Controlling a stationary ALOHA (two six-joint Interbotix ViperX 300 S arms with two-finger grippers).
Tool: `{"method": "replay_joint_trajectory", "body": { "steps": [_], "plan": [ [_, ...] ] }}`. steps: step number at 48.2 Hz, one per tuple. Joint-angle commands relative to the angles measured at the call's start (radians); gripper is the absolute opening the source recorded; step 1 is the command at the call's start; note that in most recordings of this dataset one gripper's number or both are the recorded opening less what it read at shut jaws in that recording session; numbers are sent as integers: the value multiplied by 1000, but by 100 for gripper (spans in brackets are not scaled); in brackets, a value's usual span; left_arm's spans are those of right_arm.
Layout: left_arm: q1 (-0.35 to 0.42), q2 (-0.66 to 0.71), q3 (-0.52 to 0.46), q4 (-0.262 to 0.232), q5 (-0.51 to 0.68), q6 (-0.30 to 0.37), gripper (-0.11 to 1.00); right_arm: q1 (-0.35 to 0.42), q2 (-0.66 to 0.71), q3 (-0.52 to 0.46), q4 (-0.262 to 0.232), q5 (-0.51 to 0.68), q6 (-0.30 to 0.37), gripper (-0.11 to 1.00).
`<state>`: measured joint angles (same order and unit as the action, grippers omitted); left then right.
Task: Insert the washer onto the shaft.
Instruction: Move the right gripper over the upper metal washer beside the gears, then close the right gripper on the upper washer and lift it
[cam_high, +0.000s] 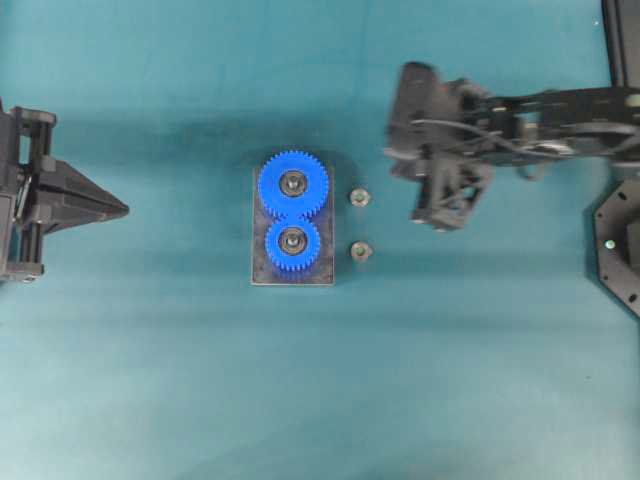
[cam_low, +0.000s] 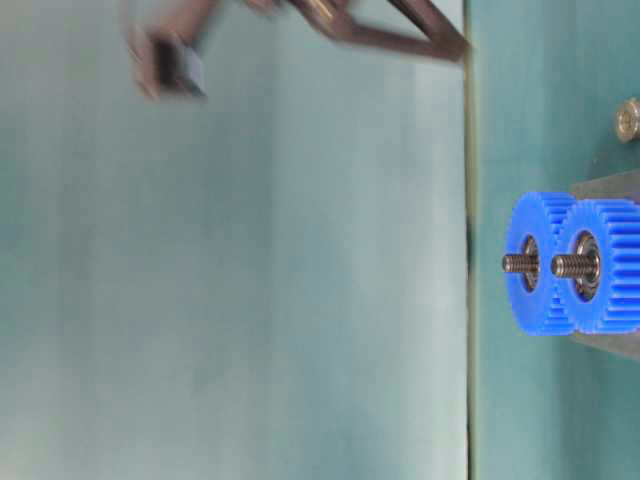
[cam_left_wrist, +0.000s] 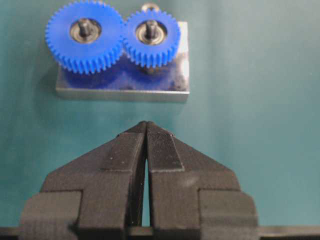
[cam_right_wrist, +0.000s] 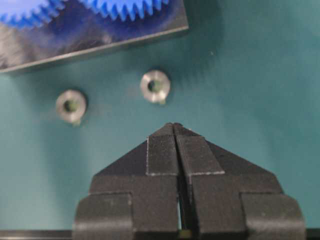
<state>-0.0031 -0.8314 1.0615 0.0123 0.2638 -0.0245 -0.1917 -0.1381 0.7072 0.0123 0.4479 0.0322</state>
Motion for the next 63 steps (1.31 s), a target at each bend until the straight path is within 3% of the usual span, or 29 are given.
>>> {"method": "replay_joint_trajectory", "body": {
  "steps": [1,5,15,17,33,54,59,63],
  "plan": [
    [2,-2,-28,3,-5,2,0,-8,35,-38,-2,-25,2,2],
    [2,-3,-28,3,-6,2,1,-11,83,-40,-2,-46,6,13],
    [2,-5,-26,3,-6,2,1,-6,169,-51,-5,-64,-2,72],
    [2,-5,-26,3,-6,2,1,-5,179,-52,-6,-74,-2,78],
    [2,-5,-25,3,-8,2,1,8,249,-46,-9,-183,-2,72],
    [2,0,-17,3,-8,2,0,41,295,-51,-9,-172,9,68],
    [2,0,-18,3,-8,2,1,41,295,-51,-11,-156,9,60],
    [2,0,-18,3,-8,2,1,41,290,-51,-9,-143,9,43]
  ]
}}
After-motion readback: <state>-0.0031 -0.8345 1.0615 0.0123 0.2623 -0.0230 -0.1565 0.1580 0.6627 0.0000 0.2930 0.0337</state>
